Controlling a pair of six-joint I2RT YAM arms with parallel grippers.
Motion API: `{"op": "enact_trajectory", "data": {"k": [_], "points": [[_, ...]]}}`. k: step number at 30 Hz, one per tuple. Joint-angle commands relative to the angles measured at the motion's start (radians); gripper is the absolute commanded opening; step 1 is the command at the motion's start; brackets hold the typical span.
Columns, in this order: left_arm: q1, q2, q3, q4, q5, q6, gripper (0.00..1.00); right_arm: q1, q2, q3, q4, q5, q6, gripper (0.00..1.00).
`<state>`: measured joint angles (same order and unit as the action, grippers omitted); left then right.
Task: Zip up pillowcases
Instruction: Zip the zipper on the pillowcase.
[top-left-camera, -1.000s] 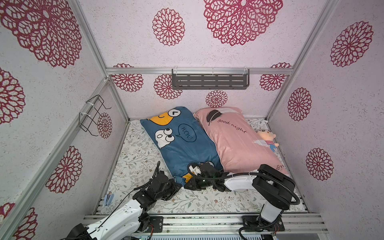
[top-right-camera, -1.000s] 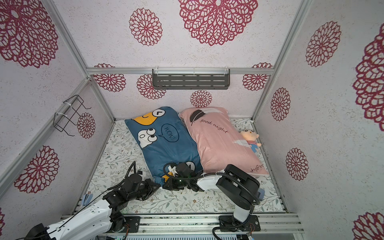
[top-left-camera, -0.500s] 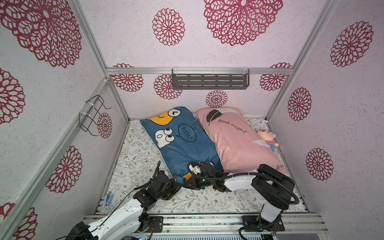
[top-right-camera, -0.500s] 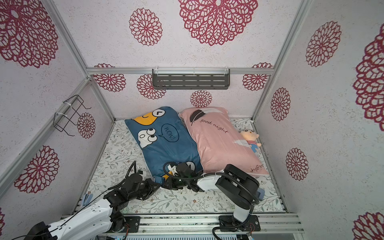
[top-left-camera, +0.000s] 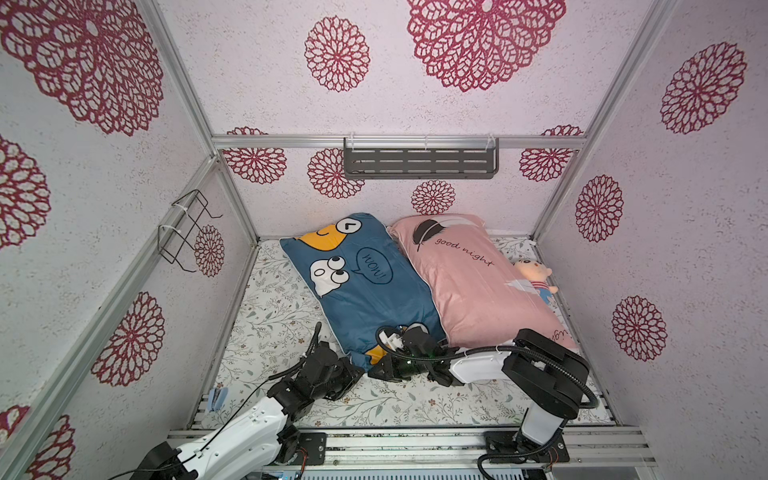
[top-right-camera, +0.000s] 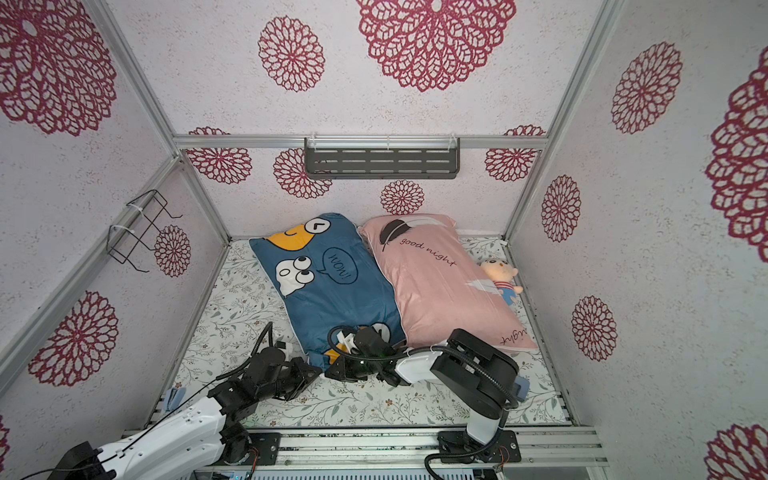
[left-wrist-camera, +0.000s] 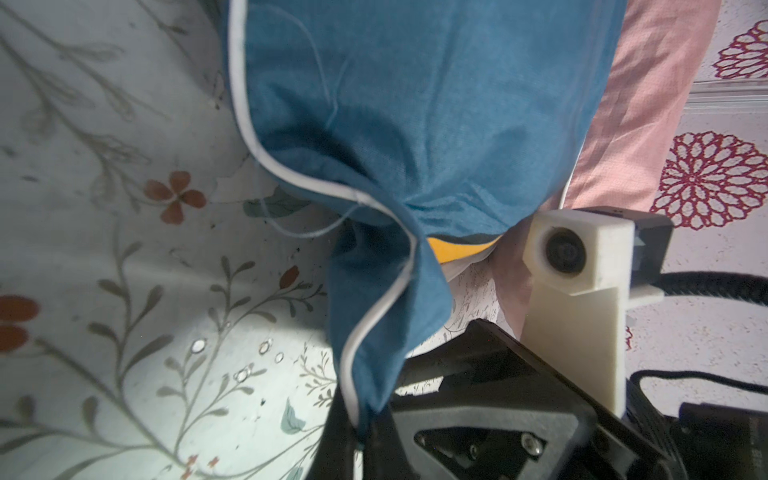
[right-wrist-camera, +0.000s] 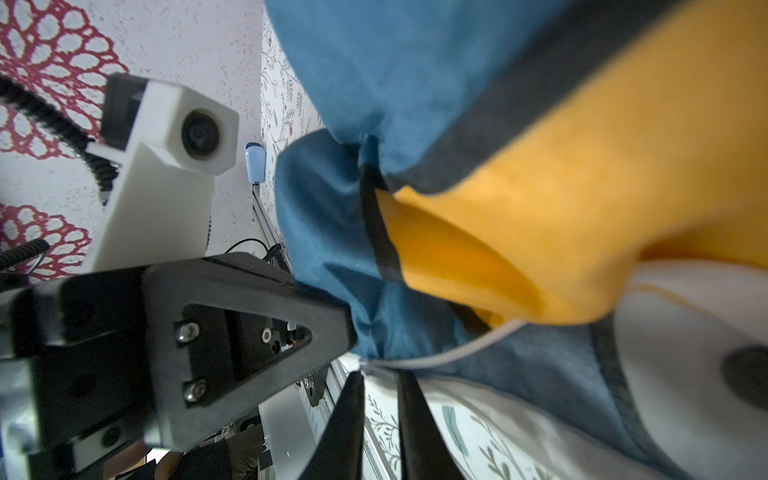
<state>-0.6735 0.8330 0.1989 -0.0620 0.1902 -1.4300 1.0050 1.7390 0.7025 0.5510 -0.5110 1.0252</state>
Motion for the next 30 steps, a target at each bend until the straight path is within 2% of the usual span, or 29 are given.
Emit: {"op": "enact_trajectory", "data": {"k": [1, 9, 20, 30], "points": [[-0.003, 0.004, -0.005, 0.036, -0.010, -0.004, 0.00, 0.000, -0.039, -0.012, 0.034, 0.017, 0.015, 0.23], [-0.004, 0.003, -0.006, 0.045, -0.011, -0.004, 0.00, 0.000, -0.018, -0.008, 0.042, 0.014, 0.021, 0.35], [-0.008, 0.046, -0.006, 0.080, -0.005, -0.004, 0.00, 0.002, 0.004, 0.008, 0.125, -0.006, 0.056, 0.33], [-0.008, 0.043, 0.000, 0.073, -0.011, -0.001, 0.00, 0.001, -0.031, -0.009, 0.100, 0.000, 0.055, 0.27]]}}
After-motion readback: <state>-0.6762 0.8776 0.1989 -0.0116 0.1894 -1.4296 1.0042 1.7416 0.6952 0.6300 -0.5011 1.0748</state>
